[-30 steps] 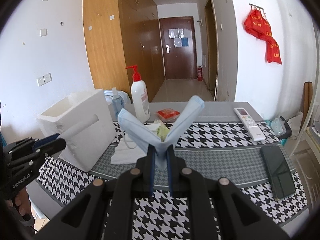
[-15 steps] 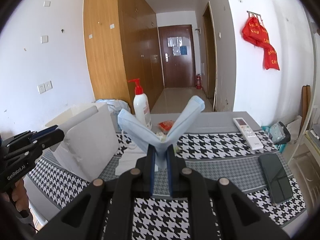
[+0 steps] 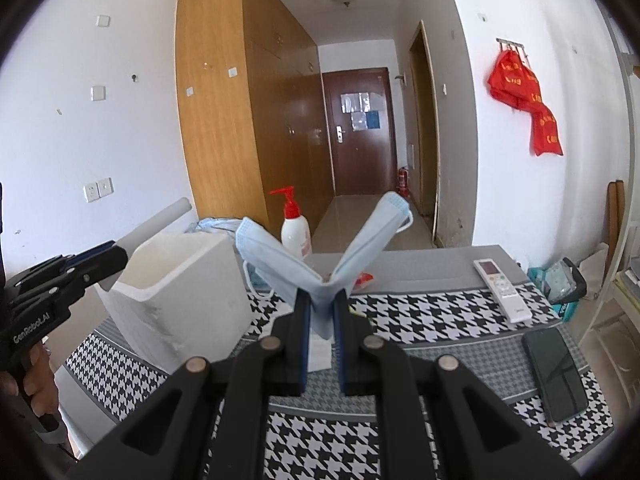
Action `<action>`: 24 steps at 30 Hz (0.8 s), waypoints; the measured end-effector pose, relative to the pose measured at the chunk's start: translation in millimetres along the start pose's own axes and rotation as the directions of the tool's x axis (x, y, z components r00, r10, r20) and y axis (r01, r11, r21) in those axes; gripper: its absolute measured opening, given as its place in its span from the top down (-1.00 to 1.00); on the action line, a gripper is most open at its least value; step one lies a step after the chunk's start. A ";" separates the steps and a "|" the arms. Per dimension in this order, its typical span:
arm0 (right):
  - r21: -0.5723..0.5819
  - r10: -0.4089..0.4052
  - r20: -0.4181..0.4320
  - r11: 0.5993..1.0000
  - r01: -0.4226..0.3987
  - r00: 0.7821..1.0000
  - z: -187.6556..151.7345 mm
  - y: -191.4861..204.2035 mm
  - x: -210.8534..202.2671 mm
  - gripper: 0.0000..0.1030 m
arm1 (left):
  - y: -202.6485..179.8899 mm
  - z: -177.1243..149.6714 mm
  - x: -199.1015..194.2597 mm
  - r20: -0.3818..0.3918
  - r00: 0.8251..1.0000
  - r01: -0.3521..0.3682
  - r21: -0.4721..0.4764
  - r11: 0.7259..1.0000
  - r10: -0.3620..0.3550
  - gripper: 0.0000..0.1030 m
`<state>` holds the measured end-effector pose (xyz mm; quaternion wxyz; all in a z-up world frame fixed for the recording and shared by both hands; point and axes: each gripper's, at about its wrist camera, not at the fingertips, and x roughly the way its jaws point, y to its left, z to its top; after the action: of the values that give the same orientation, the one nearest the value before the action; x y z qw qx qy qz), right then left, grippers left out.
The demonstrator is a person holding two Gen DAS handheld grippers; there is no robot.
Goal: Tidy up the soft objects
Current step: 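Lift and carry the white stick and blue mask over the foam box with both grippers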
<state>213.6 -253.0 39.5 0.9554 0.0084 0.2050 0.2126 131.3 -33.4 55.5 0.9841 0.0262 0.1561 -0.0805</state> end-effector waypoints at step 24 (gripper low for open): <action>-0.050 0.112 0.020 0.993 -0.111 0.993 11.8 42.2 20.7 0.73 | 35.3 2.8 -7.8 0.013 0.993 -0.116 -0.054 0.992 0.117 0.67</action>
<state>218.4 -205.2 46.7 0.9441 -0.0009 0.1883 0.2706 130.8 2.4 61.6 0.9887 0.0085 0.1484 -0.0189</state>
